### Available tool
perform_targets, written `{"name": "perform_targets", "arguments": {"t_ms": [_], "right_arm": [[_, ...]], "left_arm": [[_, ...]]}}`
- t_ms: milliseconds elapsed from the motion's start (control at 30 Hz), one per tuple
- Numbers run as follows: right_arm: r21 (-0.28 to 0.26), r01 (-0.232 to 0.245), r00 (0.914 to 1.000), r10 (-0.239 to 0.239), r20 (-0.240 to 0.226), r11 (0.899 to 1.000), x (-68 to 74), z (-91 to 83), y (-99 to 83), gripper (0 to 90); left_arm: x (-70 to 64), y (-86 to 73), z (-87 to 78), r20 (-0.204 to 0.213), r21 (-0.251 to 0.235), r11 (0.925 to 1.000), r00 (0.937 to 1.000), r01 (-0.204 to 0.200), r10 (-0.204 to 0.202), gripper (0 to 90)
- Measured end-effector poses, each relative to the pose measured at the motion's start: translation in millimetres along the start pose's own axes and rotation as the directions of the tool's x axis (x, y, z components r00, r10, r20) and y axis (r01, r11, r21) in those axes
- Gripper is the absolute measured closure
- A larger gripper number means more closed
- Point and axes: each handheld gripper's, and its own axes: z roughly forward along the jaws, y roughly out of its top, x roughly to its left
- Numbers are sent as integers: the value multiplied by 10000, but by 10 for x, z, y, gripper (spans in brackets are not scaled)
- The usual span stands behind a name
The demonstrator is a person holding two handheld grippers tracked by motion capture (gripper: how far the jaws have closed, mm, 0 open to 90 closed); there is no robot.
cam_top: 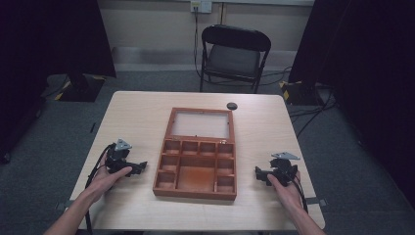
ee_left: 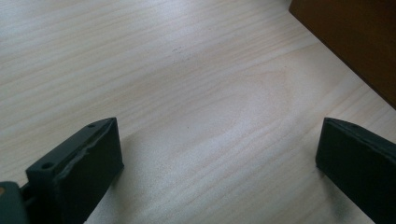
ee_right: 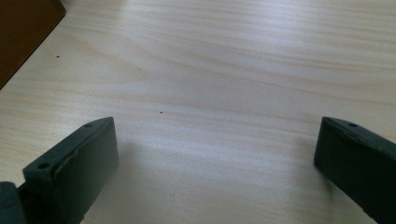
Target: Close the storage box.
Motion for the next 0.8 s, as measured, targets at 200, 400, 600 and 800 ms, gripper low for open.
{"name": "perform_targets", "arguments": {"t_ms": [200, 400, 600, 800], "right_arm": [[-4, -42, 10000, 42, 60, 10000, 7, -3, -3, 0], [44, -30, 10000, 30, -34, 10000, 19, -27, 10, 50], [-21, -254, 9997, 254, -46, 9997, -16, -58, 27, 144], [-129, -86, 9997, 83, -229, 9999, 8, -86, 70, 143]], "left_arm": [[-12, 9, -9, -61, 70, 9999, 9999, 84, -83, 9], [45, 32, -68, 139, -57, 9988, 9987, 496, -495, 186], [64, 55, -115, 44, -206, 9975, 9977, 683, -682, 160], [35, 112, -174, 254, -415, 9967, 9973, 699, -688, 167]]}}
